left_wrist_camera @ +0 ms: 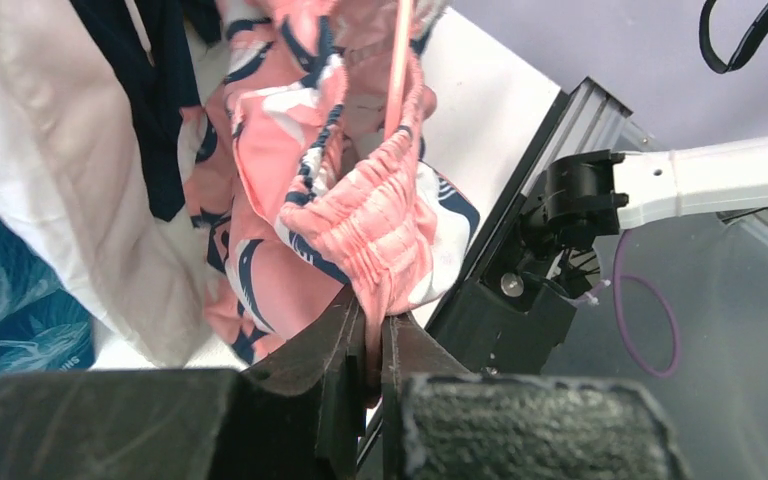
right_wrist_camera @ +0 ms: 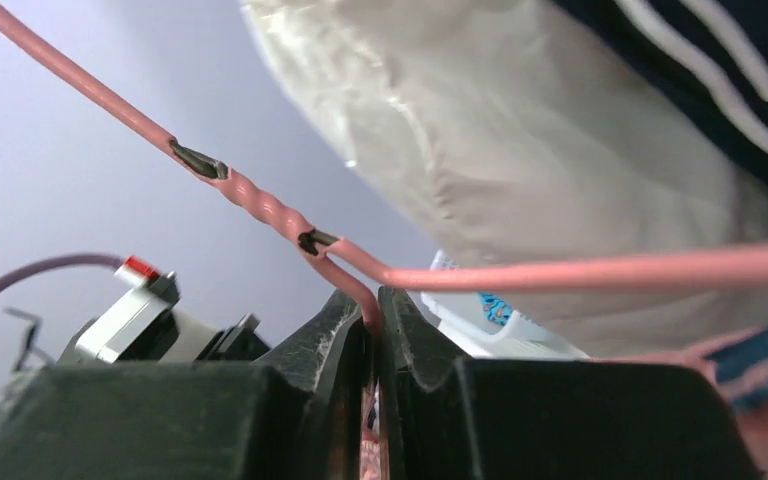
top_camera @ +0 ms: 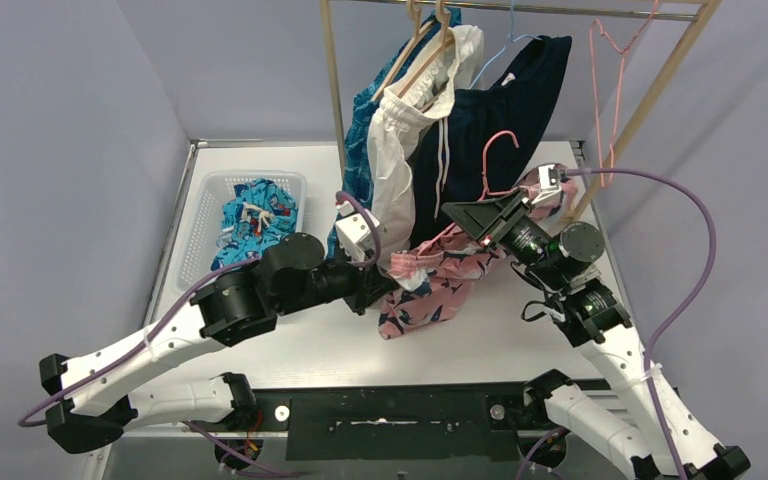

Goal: Remove the shorts from the hanger
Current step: Pick up the hanger from the clothes rod.

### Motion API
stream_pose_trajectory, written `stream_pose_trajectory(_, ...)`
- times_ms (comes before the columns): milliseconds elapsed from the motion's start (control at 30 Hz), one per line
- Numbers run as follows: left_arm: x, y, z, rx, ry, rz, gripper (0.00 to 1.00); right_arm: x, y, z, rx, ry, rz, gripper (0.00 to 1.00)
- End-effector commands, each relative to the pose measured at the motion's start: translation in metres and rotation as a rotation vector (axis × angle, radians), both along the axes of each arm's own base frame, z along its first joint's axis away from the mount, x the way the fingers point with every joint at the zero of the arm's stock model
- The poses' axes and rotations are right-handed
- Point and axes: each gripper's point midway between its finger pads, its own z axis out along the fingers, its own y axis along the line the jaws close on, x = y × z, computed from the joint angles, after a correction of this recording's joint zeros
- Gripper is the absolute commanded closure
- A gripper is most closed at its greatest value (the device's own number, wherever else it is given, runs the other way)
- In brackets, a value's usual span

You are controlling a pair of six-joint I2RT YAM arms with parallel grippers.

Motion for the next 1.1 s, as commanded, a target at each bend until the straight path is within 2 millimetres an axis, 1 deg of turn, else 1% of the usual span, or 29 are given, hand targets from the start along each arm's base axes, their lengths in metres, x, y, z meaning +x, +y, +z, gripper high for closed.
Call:
stream_pose_trajectory(0, 0.026, 0.031, 0.022, -0.049, -0.058, 0.192, 1.0, -0.032, 0.0, 0.052, -0.021, -0.247, 0.036, 1.0)
stream_pose_trajectory(100, 0.031, 0.036, 0.017, -0.043, -0.054, 0.23, 1.0, -0.053, 0.012, 0.068, -0.025, -0.328, 0.128, 1.0)
stream_pose_trajectory(167, 0.035, 0.037, 0.016, -0.041, -0.056, 0.257, 1.0, -0.06, 0.018, 0.069, -0.045, -0.344, 0.154, 1.0)
stream_pose_trajectory(233, 0.04, 0.039, 0.016, -0.031, -0.076, 0.272, 1.0, -0.053, 0.022, 0.057, -0.08, -0.306, 0.132, 1.0)
stream_pose_trajectory(300, 0.048, 0.044, 0.016, -0.011, -0.093, 0.312, 1.0, -0.043, 0.025, 0.04, -0.117, -0.247, 0.111, 1.0)
stream_pose_trajectory(400, 0.065, 0.061, 0.014, 0.017, -0.08, 0.424, 1.0, -0.029, 0.02, 0.019, -0.141, -0.17, 0.038, 1.0)
stream_pose_trajectory(467, 0.077, 0.075, 0.013, 0.025, -0.062, 0.485, 1.0, -0.024, 0.015, 0.013, -0.125, -0.168, -0.007, 1.0)
stream_pose_trajectory(533, 0.087, 0.085, 0.013, 0.005, -0.048, 0.503, 1.0, -0.019, 0.007, 0.003, -0.125, -0.149, -0.061, 1.0)
stream_pose_trajectory(567, 0.087, 0.083, 0.013, -0.013, -0.046, 0.468, 1.0, -0.016, 0.003, -0.002, -0.134, -0.13, -0.088, 1.0)
stream_pose_trajectory(600, 0.084, 0.078, 0.01, -0.023, -0.044, 0.419, 1.0, -0.011, -0.001, -0.009, -0.151, -0.106, -0.119, 1.0)
stream_pose_trajectory(700, 0.068, 0.051, 0.005, -0.061, -0.02, 0.24, 0.99, 0.002, -0.018, -0.037, -0.221, 0.003, -0.232, 1.0)
stream_pose_trajectory(800, 0.06, 0.028, -0.012, -0.049, 0.047, 0.13, 0.78, 0.01, -0.038, -0.063, -0.271, 0.101, -0.341, 1.0)
stream_pose_trajectory(900, 0.061, 0.019, -0.025, -0.021, 0.095, 0.115, 0.61, 0.013, -0.048, -0.077, -0.28, 0.139, -0.397, 1.0)
stream_pose_trajectory(967, 0.063, 0.018, -0.026, -0.021, 0.095, 0.117, 0.49, 0.013, -0.05, -0.083, -0.274, 0.147, -0.407, 1.0)
stream_pose_trajectory(1067, 0.064, 0.015, -0.02, -0.039, 0.083, 0.11, 0.4, 0.014, -0.051, -0.092, -0.282, 0.169, -0.41, 1.0)
